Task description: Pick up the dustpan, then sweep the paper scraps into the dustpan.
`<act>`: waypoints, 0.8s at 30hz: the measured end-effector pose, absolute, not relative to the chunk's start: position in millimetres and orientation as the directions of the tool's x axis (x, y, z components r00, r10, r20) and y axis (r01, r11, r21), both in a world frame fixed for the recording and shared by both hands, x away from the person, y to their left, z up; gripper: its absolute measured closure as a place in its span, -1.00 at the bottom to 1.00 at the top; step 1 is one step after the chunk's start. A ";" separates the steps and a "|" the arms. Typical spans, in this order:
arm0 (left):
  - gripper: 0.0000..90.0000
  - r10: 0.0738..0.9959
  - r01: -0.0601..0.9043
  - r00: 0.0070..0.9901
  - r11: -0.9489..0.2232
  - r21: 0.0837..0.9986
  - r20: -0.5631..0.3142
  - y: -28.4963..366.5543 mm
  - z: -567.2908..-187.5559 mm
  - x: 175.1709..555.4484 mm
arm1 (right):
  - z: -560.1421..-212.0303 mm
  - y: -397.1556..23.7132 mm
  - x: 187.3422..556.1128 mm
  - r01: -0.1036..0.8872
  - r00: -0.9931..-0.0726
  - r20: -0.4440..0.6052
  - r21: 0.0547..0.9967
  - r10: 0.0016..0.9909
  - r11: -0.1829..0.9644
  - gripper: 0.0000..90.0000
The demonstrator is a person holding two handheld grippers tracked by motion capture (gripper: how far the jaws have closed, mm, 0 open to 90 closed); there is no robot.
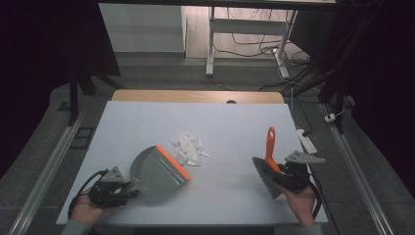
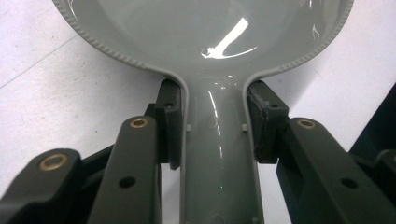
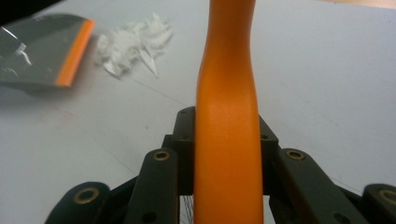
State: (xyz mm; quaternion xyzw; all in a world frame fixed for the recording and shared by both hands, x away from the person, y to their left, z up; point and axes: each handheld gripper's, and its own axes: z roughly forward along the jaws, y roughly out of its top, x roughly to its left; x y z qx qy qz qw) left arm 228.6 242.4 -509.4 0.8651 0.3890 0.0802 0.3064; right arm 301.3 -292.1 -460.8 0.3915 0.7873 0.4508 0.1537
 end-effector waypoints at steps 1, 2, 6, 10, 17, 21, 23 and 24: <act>0.36 0.722 0.625 0.685 -0.511 0.591 -0.100 242.6 -509.9 228.9 | -459.6 -291.6 300.9 0.476 -0.647 0.112 0.832 0.754 0.285 0.58; 0.36 0.724 0.626 0.683 -0.511 0.589 -0.098 242.5 -510.1 229.0 | -458.9 -290.9 300.8 0.473 -0.649 0.116 0.835 0.752 0.281 0.58; 0.36 0.727 0.625 0.680 -0.513 0.588 -0.089 240.6 -510.1 229.4 | -457.3 -286.1 302.1 0.469 -0.655 0.118 0.838 0.746 0.280 0.58; 0.36 0.716 0.621 0.693 -0.530 0.577 -0.089 238.4 -512.3 230.9 | -455.4 -270.1 314.5 0.473 -0.658 0.118 0.833 0.744 0.286 0.58; 0.36 0.692 0.605 0.716 -0.548 0.578 -0.094 233.3 -513.7 234.5 | -454.8 -231.8 344.0 0.491 -0.673 0.106 0.805 0.732 0.334 0.58; 0.36 0.684 0.601 0.723 -0.554 0.576 -0.097 230.8 -515.5 236.1 | -449.2 -213.2 362.2 0.492 -0.678 0.115 0.805 0.726 0.332 0.58; 0.36 0.684 0.601 0.723 -0.556 0.574 -0.093 230.7 -515.4 235.8 | -448.6 -209.1 366.6 0.496 -0.679 0.124 0.805 0.724 0.326 0.58; 0.36 0.685 0.600 0.722 -0.555 0.576 -0.093 230.7 -515.5 235.6 | -448.7 -201.2 375.3 0.500 -0.681 0.131 0.802 0.721 0.326 0.58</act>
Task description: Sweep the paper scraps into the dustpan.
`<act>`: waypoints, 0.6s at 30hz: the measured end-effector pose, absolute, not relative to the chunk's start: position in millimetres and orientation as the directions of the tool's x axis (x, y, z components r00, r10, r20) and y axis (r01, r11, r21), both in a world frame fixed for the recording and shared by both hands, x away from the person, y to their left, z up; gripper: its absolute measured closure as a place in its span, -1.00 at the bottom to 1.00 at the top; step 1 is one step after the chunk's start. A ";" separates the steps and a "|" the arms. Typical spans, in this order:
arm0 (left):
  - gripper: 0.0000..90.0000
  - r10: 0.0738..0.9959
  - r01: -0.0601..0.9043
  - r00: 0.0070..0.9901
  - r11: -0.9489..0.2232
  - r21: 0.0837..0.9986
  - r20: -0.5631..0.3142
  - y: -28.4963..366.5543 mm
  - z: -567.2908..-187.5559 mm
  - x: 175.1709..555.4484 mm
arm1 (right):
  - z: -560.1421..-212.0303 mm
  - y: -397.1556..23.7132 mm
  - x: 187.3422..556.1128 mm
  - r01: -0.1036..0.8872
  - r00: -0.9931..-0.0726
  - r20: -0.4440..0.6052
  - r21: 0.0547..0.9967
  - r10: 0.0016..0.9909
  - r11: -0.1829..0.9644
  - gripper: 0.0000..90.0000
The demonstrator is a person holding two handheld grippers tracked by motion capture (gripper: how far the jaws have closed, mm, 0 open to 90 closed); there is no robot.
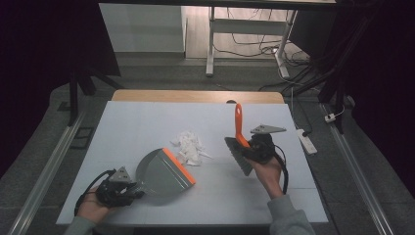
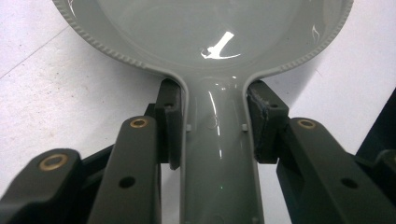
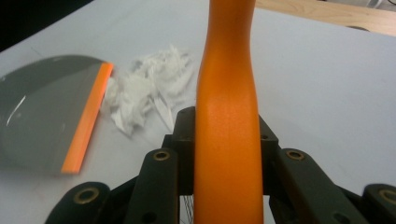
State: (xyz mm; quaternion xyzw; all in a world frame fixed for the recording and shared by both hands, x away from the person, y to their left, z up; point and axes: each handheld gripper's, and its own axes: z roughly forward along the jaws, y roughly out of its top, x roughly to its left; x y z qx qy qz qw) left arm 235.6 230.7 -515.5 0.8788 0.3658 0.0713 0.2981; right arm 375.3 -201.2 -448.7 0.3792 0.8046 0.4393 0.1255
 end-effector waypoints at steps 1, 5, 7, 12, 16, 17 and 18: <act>0.36 0.687 0.602 0.721 -0.553 0.576 -0.094 230.6 -515.6 235.6 | -449.2 -197.0 379.2 0.502 -0.681 0.135 0.801 0.719 0.326 0.58; 0.36 0.687 0.601 0.721 -0.560 0.571 -0.086 230.5 -515.3 236.2 | -451.7 -183.1 391.2 0.505 -0.693 0.140 0.795 0.708 0.336 0.58; 0.36 0.689 0.603 0.719 -0.554 0.574 -0.090 230.7 -515.8 236.4 | -452.5 -180.1 393.3 0.505 -0.694 0.139 0.793 0.706 0.341 0.58; 0.36 0.685 0.600 0.721 -0.546 0.584 -0.100 230.7 -515.6 236.0 | -455.4 -168.3 403.2 0.517 -0.687 0.140 0.783 0.713 0.346 0.58; 0.36 0.688 0.604 0.719 -0.549 0.578 -0.098 230.5 -516.2 236.2 | -454.9 -163.4 408.6 0.518 -0.687 0.140 0.783 0.713 0.344 0.58; 0.36 0.687 0.604 0.720 -0.549 0.578 -0.099 230.5 -516.3 236.3 | -454.6 -161.7 410.9 0.517 -0.687 0.135 0.781 0.714 0.350 0.58; 0.36 0.688 0.605 0.719 -0.550 0.577 -0.099 230.4 -516.1 236.4 | -454.5 -159.5 413.3 0.520 -0.686 0.135 0.778 0.715 0.352 0.58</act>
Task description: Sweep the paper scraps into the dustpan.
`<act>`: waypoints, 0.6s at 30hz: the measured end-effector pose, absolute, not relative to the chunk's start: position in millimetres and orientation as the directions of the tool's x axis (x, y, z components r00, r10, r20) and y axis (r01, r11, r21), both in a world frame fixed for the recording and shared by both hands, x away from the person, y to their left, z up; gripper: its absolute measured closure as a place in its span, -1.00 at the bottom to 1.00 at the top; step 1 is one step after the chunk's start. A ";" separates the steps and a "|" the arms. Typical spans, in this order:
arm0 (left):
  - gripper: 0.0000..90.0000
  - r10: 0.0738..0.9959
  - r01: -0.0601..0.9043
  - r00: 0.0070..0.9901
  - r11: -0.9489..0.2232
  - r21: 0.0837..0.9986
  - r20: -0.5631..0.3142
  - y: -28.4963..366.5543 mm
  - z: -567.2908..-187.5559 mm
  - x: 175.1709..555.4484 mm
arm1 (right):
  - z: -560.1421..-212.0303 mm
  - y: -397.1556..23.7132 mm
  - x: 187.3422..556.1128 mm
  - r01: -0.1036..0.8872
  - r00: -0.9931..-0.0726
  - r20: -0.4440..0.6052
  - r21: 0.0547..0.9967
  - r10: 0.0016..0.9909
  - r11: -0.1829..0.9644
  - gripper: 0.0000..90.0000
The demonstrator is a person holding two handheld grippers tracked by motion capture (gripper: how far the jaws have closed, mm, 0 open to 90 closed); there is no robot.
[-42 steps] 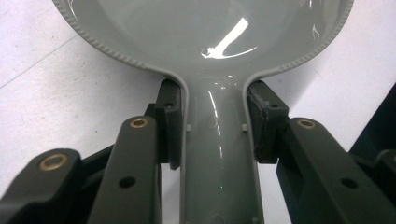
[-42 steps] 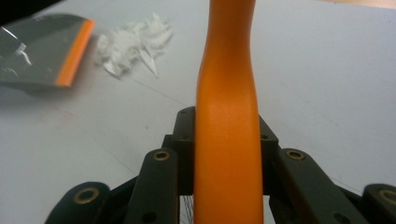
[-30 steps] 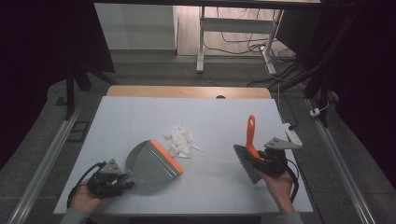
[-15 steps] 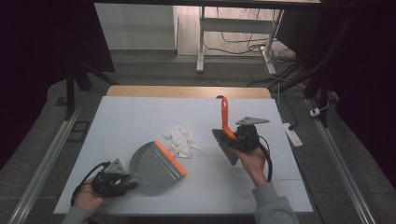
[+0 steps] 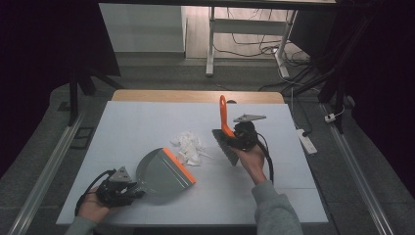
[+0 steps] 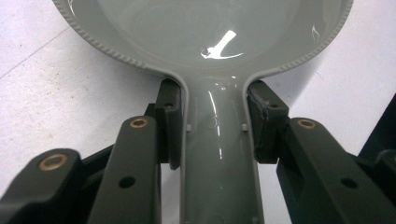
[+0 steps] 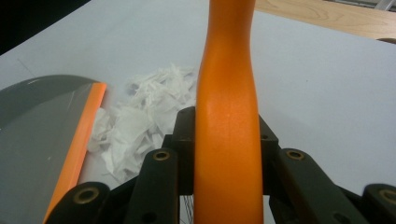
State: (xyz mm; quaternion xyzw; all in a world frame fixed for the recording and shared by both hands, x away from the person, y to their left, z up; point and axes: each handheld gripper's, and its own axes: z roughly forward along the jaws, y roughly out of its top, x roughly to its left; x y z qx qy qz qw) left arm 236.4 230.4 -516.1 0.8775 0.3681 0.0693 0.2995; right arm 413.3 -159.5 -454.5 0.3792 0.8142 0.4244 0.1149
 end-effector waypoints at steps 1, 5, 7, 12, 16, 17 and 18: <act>0.36 0.686 0.605 0.720 -0.549 0.577 -0.103 230.4 -516.1 236.5 | -454.7 -157.1 415.8 0.522 -0.685 0.135 0.777 0.716 0.353 0.58; 0.36 0.691 0.609 0.716 -0.543 0.579 -0.105 230.1 -517.2 236.7 | -458.6 -145.9 426.5 0.542 -0.678 0.154 0.766 0.718 0.347 0.58; 0.36 0.691 0.609 0.715 -0.540 0.581 -0.107 230.5 -517.5 236.9 | -461.4 -138.4 431.5 0.545 -0.678 0.140 0.754 0.721 0.366 0.58; 0.36 0.689 0.608 0.717 -0.543 0.579 -0.107 230.5 -517.7 236.5 | -468.5 -121.8 442.0 0.548 -0.687 0.129 0.739 0.715 0.393 0.58; 0.36 0.685 0.606 0.720 -0.543 0.581 -0.111 230.4 -517.5 236.6 | -472.8 -113.0 446.2 0.548 -0.688 0.117 0.730 0.716 0.408 0.58; 0.36 0.684 0.606 0.721 -0.544 0.580 -0.111 230.2 -517.4 237.0 | -472.4 -110.7 447.1 0.546 -0.688 0.106 0.728 0.718 0.416 0.58; 0.36 0.684 0.605 0.721 -0.545 0.580 -0.111 230.0 -517.4 237.3 | -471.5 -108.8 448.4 0.543 -0.688 0.097 0.726 0.719 0.422 0.58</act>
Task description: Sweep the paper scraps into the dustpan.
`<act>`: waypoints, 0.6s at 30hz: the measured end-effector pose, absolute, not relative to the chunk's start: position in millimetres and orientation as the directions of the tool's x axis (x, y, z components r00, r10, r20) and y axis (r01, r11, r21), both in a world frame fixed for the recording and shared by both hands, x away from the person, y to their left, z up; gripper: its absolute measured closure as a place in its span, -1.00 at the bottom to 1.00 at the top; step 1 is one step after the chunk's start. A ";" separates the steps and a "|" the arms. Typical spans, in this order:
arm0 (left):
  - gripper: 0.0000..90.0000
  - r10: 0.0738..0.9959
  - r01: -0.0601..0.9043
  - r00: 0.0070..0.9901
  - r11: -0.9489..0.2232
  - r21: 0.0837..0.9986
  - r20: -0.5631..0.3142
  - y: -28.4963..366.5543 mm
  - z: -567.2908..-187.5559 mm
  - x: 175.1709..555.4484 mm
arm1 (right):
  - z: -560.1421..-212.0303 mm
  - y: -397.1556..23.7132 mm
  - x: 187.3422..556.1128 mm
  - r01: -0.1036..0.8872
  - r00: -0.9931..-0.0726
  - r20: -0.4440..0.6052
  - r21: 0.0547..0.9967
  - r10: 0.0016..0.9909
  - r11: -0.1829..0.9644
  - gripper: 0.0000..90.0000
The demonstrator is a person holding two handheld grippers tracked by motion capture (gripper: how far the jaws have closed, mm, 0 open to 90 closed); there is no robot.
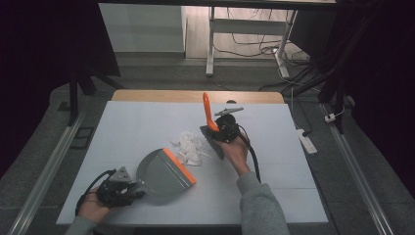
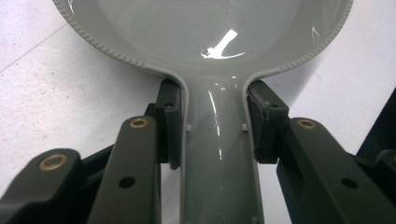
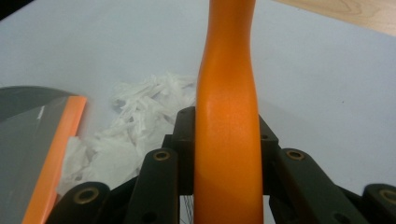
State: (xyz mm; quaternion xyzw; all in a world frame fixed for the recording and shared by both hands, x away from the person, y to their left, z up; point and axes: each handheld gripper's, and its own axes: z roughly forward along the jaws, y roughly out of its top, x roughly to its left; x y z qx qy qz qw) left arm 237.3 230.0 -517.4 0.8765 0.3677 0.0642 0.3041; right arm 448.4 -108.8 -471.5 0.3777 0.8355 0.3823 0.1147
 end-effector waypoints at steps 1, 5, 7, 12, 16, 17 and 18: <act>0.36 0.683 0.605 0.722 -0.545 0.580 -0.112 229.7 -517.4 237.7 | -470.6 -107.1 450.0 0.539 -0.690 0.091 0.727 0.718 0.425 0.58; 0.36 0.684 0.607 0.721 -0.544 0.580 -0.113 229.7 -517.8 238.8 | -469.9 -98.6 457.8 0.536 -0.688 0.069 0.719 0.723 0.442 0.58; 0.36 0.688 0.611 0.717 -0.539 0.581 -0.116 231.1 -517.9 239.1 | -472.2 -93.3 461.1 0.537 -0.688 0.051 0.707 0.724 0.460 0.58; 0.36 0.684 0.612 0.719 -0.538 0.580 -0.124 234.5 -518.1 239.7 | -478.6 -86.5 467.4 0.539 -0.693 0.025 0.681 0.720 0.496 0.58; 0.36 0.685 0.616 0.717 -0.534 0.578 -0.132 236.0 -518.8 239.4 | -482.3 -81.8 470.8 0.544 -0.695 0.023 0.670 0.719 0.505 0.58; 0.36 0.686 0.617 0.716 -0.534 0.578 -0.131 236.4 -518.7 239.5 | -483.0 -79.8 471.1 0.546 -0.694 0.022 0.667 0.719 0.507 0.58; 0.36 0.686 0.618 0.715 -0.532 0.579 -0.133 236.6 -518.7 239.6 | -483.6 -78.0 471.4 0.545 -0.697 0.019 0.663 0.717 0.513 0.58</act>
